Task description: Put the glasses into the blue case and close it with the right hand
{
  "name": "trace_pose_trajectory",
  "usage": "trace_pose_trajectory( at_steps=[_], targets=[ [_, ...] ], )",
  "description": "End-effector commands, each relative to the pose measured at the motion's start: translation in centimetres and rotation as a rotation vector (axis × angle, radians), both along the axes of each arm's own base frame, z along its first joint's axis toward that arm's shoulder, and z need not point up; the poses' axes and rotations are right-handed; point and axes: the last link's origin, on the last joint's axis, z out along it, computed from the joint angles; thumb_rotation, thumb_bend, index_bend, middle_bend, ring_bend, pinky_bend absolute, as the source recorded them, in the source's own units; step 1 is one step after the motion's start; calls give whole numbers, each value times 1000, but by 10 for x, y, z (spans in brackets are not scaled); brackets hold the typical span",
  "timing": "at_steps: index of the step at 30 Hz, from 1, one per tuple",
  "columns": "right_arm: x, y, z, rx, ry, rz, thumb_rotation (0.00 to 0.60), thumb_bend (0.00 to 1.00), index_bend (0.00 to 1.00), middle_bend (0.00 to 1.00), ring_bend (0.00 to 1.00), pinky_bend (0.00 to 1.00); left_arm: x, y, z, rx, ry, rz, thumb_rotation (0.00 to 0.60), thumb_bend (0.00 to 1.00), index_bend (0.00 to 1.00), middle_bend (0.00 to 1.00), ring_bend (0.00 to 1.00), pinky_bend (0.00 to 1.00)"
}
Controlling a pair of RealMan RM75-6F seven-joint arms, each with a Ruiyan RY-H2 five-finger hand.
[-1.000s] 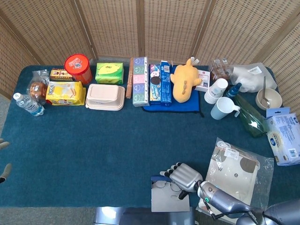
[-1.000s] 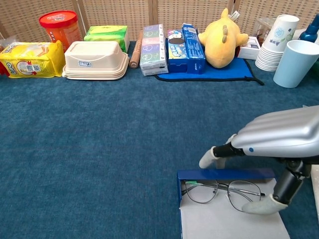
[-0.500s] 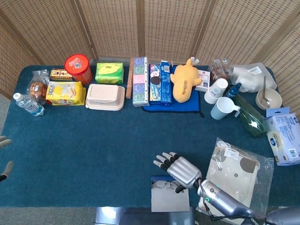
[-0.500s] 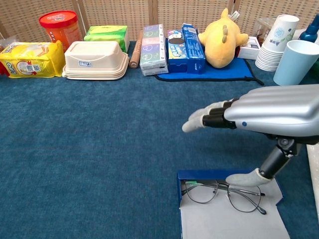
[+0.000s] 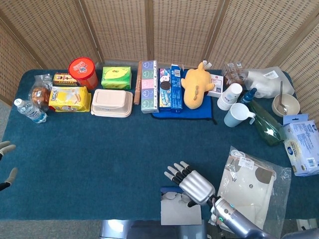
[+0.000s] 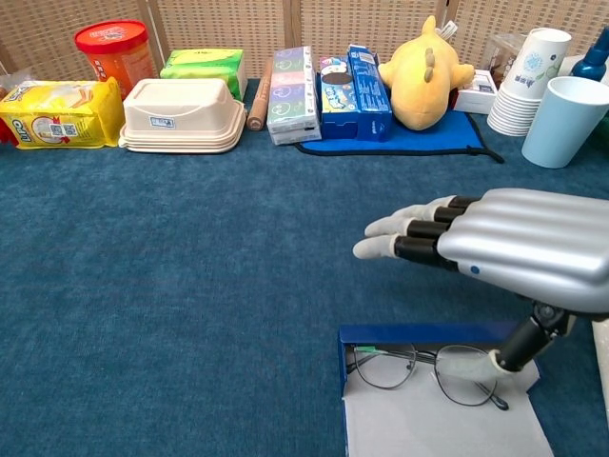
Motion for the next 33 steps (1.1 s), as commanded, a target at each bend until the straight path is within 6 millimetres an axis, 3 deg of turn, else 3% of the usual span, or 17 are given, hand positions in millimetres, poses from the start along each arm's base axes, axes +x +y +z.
trace_pose_trajectory(
  at_steps=[1, 19, 33],
  targets=[
    [-1, 2, -4, -15, 7, 18, 317, 280, 0, 0, 0, 124, 1, 2, 0, 3, -2, -7, 600, 356, 214, 204, 169, 214],
    [-10, 11, -25, -15, 51, 83, 315, 261, 0, 0, 0, 122, 3, 1, 11, 40, -1, -26, 600, 356, 212, 204, 170, 214],
    [-22, -1, -36, -41, 80, 163, 318, 260, 0, 0, 0, 117, 0, -2, 15, 54, 3, -23, 600, 355, 202, 205, 169, 214]
  ],
)
